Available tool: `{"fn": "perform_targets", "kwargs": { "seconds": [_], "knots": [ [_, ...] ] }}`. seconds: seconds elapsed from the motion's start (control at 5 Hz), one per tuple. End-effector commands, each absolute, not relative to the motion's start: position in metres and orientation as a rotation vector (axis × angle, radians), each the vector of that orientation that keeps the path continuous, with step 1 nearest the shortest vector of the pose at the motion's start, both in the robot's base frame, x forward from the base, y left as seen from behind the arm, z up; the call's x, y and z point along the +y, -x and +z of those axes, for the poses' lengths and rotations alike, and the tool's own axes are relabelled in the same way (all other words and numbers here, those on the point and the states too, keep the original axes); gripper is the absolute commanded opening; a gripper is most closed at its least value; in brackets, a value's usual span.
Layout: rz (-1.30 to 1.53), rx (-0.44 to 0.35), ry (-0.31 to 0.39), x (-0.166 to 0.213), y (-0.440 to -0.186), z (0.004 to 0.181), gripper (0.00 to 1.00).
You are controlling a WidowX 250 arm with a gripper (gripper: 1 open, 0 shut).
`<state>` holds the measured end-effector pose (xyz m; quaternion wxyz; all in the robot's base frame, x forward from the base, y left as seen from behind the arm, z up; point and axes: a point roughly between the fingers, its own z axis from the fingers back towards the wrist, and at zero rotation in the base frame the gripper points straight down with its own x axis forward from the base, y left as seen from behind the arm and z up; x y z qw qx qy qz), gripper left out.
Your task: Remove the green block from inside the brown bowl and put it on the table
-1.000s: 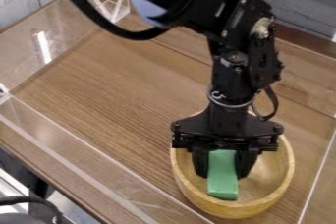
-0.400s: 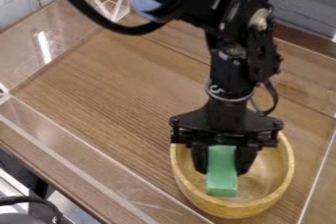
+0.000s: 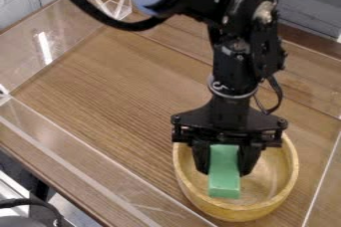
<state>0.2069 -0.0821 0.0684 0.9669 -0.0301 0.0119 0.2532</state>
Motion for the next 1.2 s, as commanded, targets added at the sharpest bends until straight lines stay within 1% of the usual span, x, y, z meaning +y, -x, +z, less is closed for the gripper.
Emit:
{"fn": "perform_targets", "kwargs": {
  "seconds": [0.0,0.6,1.0],
  "knots": [
    [0.515,-0.022,0.099,-0.082,-0.217,0.088,0.00],
    [0.511,-0.012,0.116,-0.076,-0.217,0.102,0.00],
    [0.505,-0.010,0.123,-0.072,-0.217,0.104,0.00]
  ]
}}
